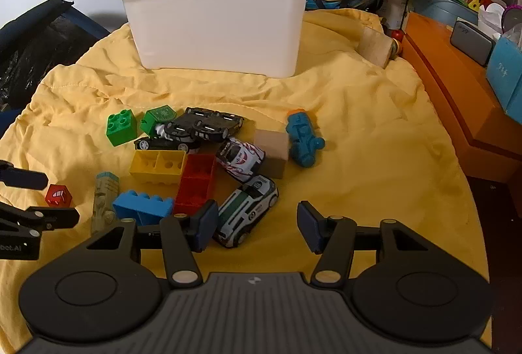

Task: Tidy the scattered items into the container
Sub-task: 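Grasp the small red face cube with left tool while right tool grasps green-striped car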

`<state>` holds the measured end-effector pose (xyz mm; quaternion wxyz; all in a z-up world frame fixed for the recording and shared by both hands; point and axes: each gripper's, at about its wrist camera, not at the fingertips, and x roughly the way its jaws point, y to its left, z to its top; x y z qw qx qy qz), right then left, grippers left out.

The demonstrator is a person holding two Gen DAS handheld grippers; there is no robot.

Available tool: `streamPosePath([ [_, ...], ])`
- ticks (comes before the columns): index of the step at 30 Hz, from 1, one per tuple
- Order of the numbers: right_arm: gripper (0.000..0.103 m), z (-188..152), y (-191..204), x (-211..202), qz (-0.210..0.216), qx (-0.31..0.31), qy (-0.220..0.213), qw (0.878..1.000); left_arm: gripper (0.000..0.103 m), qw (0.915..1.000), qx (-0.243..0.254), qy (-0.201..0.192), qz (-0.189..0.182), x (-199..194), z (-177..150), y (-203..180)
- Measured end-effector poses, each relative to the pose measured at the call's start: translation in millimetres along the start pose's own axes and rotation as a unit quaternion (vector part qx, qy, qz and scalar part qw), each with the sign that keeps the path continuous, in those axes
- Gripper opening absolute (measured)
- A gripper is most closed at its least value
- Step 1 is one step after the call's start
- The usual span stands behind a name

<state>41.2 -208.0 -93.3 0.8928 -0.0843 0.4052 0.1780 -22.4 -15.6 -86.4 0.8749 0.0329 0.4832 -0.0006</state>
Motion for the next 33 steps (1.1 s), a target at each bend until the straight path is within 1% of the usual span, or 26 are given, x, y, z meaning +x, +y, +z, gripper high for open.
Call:
streamPosePath([
  [4, 0.058, -0.2, 1.9, 5.1, 0.003, 0.006, 0.002, 1.0, 0.063, 0.9999, -0.013, -0.003, -0.007, 0.3, -1.2, 3.9],
  [6, 0.058, -0.5, 4.0, 5.5, 0.003, 0.01, 0.001, 1.0, 0.061, 0.9998, -0.017, -0.003, -0.013, 0.7, -1.9, 4.4],
  [8, 0.058, -0.4, 6.6, 5.2, 0.005, 0.015, 0.005, 1.0, 0.055, 0.9997, -0.019, -0.002, -0.018, 1.0, -2.3, 3.1],
  [9, 0.057, -1.1, 8.7, 4.8, 0.007, 0.014, 0.008, 1.0, 0.055, 0.9996, -0.019, -0.004, -0.021, 0.4, -2.8, 2.1],
  [11, 0.057, -4.2, 12.1, 4.8, 0.003, 0.01, 0.01, 1.0, 0.053, 0.9997, -0.015, -0.011, -0.016, -0.9, -3.6, -0.5],
  [13, 0.057, -7.1, 10.5, 6.8, 0.001, 0.023, 0.018, 1.0, 0.051, 0.9997, -0.017, -0.01, -0.012, 1.2, -3.6, 0.0],
  [15, 0.057, -8.4, 8.9, 9.8, -0.002, 0.038, 0.023, 0.999, 0.047, 0.9996, -0.026, -0.005, -0.009, 5.3, -3.2, 3.1],
  [17, 0.054, -7.9, 10.4, 11.9, -0.001, 0.036, 0.02, 0.999, 0.042, 0.9991, -0.039, -0.006, -0.013, 6.2, -3.0, 7.4],
  [19, 0.046, -7.2, 12.2, 14.9, 0.003, 0.03, 0.02, 0.999, 0.04, 0.9988, -0.046, -0.007, -0.016, 6.6, -2.9, 11.0],
  [21, 0.042, -6.5, 11.3, 17.0, 0.005, 0.035, 0.021, 0.999, 0.039, 0.9988, -0.044, -0.007, -0.02, 7.3, -3.5, 12.1],
  [26, 0.041, -7.0, 10.1, 16.5, 0.003, 0.041, 0.021, 0.999, 0.037, 0.9987, -0.043, -0.009, -0.024, 8.5, -5.0, 11.2],
  [30, 0.043, -5.4, 11.4, 18.6, -0.005, 0.038, 0.018, 0.999, 0.037, 0.9987, -0.045, -0.01, -0.022, 8.6, -4.5, 11.3],
  [32, 0.041, -4.5, 11.3, 18.7, -0.006, 0.036, 0.015, 0.999, 0.036, 0.9985, -0.048, -0.012, -0.025, 8.7, -3.6, 11.8],
  [33, 0.039, -4.2, 10.4, 18.0, -0.005, 0.037, 0.013, 0.999, 0.034, 0.9984, -0.049, -0.013, -0.026, 8.6, -3.2, 12.5],
])
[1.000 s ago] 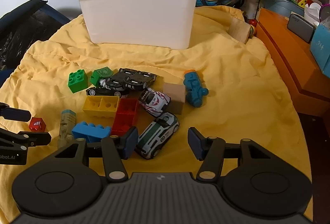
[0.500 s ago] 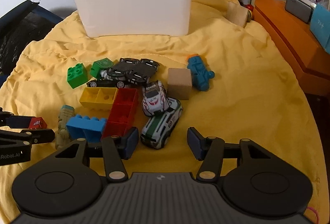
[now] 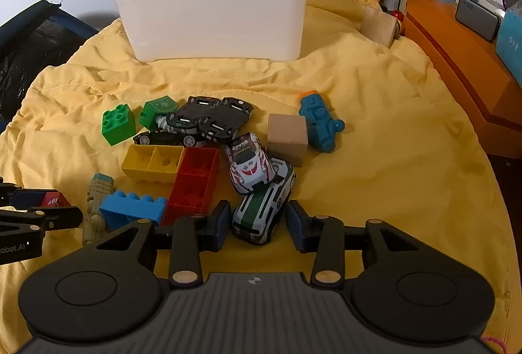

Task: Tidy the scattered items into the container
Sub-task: 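Grasp the small red face cube with left tool while right tool grasps green-striped car, then lift both held toys and carry them over the white bin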

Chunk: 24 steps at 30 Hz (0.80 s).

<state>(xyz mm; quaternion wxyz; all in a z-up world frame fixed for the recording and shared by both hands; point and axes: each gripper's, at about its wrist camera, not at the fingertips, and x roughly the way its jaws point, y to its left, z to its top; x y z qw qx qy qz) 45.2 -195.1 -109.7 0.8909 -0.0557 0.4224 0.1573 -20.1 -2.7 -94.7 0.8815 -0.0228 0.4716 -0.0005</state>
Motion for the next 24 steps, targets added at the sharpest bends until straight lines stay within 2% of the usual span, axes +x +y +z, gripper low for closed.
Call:
streamPosePath([
  [1, 0.038, 0.2, -1.0, -1.0, 0.001, 0.002, -0.001, 1.0, 0.029, 1.0, 0.0, -0.001, 0.0, -0.4, 0.4, 0.7],
  [4, 0.034, -0.8, -4.6, -7.1, 0.002, -0.001, -0.007, 1.0, 0.029, 1.0, -0.003, -0.004, -0.005, -3.1, 2.3, 3.9],
  [13, 0.034, -6.7, -16.9, -33.6, -0.014, -0.02, -0.036, 0.999, 0.029, 0.9997, -0.005, -0.026, -0.004, -18.4, 9.1, 10.7],
  [21, 0.033, 10.0, -22.3, -53.1, -0.013, -0.027, -0.071, 0.997, 0.029, 0.9977, -0.003, -0.067, -0.005, -40.7, 48.4, 14.9],
  [24, 0.033, 16.2, -21.6, -48.5, -0.012, -0.035, -0.068, 0.997, 0.029, 0.9969, -0.004, -0.078, -0.005, -44.5, 60.5, 16.5],
])
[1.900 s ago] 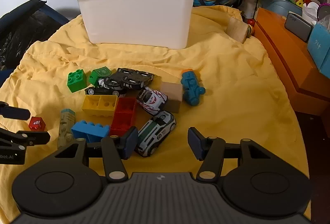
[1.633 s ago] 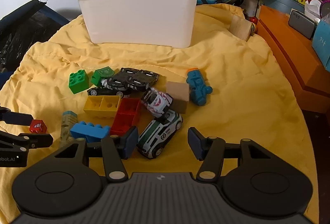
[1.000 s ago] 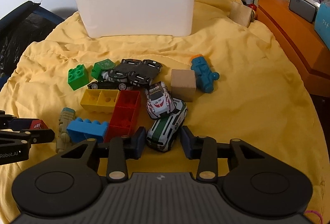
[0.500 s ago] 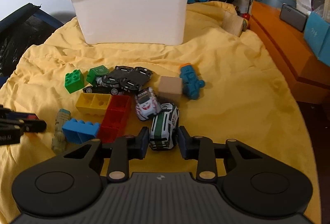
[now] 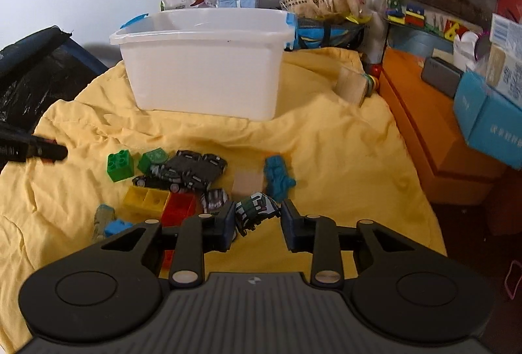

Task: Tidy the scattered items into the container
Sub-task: 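Lift both held toys and carry them over the white bin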

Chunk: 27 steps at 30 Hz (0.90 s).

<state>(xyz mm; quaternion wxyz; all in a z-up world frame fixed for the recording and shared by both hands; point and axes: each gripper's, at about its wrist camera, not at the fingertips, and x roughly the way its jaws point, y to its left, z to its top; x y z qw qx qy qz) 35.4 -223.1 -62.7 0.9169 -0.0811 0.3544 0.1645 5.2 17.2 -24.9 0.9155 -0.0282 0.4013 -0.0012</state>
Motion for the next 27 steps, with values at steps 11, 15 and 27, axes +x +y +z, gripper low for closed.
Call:
streamPosePath([
  [11, 0.039, -31.2, -6.3, 33.3, -0.011, 0.023, 0.079, 0.997, 0.029, 0.9997, 0.009, 0.025, 0.001, 10.1, -21.3, 0.3],
  [15, 0.045, -31.9, -5.0, 34.5, -0.018, 0.014, 0.073, 0.997, 0.029, 0.999, 0.004, 0.045, 0.004, 23.6, -40.3, 5.2],
  [27, 0.036, -32.1, -2.2, 36.4, -0.012, 0.003, 0.071, 0.997, 0.049, 0.9968, -0.017, 0.076, 0.014, 40.2, -59.0, 15.8],
])
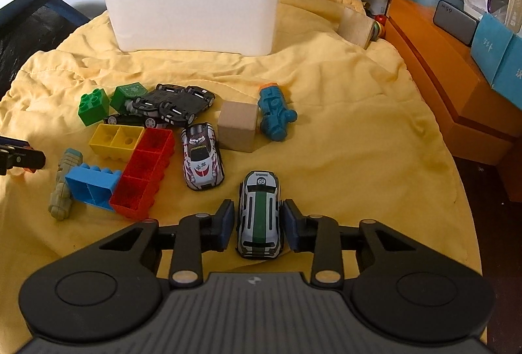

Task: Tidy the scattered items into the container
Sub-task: 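Lift both held toys and carry them over the white bin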

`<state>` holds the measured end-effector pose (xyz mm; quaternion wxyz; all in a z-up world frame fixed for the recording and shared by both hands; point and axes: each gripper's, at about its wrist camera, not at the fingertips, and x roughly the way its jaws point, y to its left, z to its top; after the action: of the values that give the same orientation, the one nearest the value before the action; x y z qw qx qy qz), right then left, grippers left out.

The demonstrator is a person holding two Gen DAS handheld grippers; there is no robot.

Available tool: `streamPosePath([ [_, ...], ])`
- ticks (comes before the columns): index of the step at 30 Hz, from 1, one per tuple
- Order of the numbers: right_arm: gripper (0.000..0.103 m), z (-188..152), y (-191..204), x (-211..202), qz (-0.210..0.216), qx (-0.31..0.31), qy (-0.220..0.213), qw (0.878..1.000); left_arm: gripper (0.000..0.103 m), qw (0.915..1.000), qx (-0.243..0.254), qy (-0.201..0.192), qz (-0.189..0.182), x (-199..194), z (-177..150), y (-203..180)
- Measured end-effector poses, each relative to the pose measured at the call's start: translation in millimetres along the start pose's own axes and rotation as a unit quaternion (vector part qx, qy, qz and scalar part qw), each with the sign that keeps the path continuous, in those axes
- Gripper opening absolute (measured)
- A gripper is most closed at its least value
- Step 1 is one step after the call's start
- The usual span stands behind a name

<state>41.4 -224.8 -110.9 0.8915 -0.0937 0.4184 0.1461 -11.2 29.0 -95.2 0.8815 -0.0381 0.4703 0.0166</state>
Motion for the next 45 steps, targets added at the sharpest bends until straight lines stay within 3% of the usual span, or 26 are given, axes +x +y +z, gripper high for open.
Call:
streamPosePath([
  [4, 0.035, -0.1, 0.4, -0.5, 0.001, -0.001, -0.002, 1.0, 0.047, 0.9999, 0.012, -0.003, -0.002, -2.3, -3.8, -4.9],
  [7, 0.033, 0.1, 0.2, -2.6, 0.004, -0.001, -0.006, 1.0, 0.028, 0.9997, 0.023, -0.005, -0.003, -2.9, -5.0, -8.6],
  [11, 0.033, 0.7, 0.1, -7.4, 0.007, -0.001, -0.014, 1.0, 0.023, 0.9996, 0.026, -0.011, -0.005, -6.4, -2.8, -10.0],
  [19, 0.033, 22.0, 0.4, -33.4, 0.014, 0.002, -0.061, 0.998, 0.023, 0.9986, 0.021, -0.046, -0.013, -31.8, 24.8, -9.7],
  [23, 0.033, 32.7, 0.1, -37.7, 0.017, -0.004, -0.073, 0.997, 0.024, 0.9992, 0.028, -0.028, -0.008, -23.9, 21.1, -8.4],
  [29, 0.033, 26.7, 1.2, -35.0, 0.021, -0.002, -0.063, 0.998, 0.025, 0.9998, 0.018, 0.003, -0.001, -2.4, 2.4, -7.0],
  [39, 0.033, 24.3, 7.0, -36.7, 0.03, -0.009, -0.06, 0.998, 0.026, 0.9999, 0.009, -0.002, -0.007, 5.7, 7.4, -2.8],
  [41, 0.033, 24.6, 7.0, -37.7, 0.03, -0.009, -0.062, 0.998, 0.022, 0.9999, 0.013, -0.002, -0.007, 6.1, 7.7, -2.9],
  [45, 0.033, 25.6, 5.3, -39.8, 0.029, -0.005, -0.063, 0.998, 0.022, 0.9996, 0.021, -0.02, -0.006, -7.0, 14.3, -4.4],
])
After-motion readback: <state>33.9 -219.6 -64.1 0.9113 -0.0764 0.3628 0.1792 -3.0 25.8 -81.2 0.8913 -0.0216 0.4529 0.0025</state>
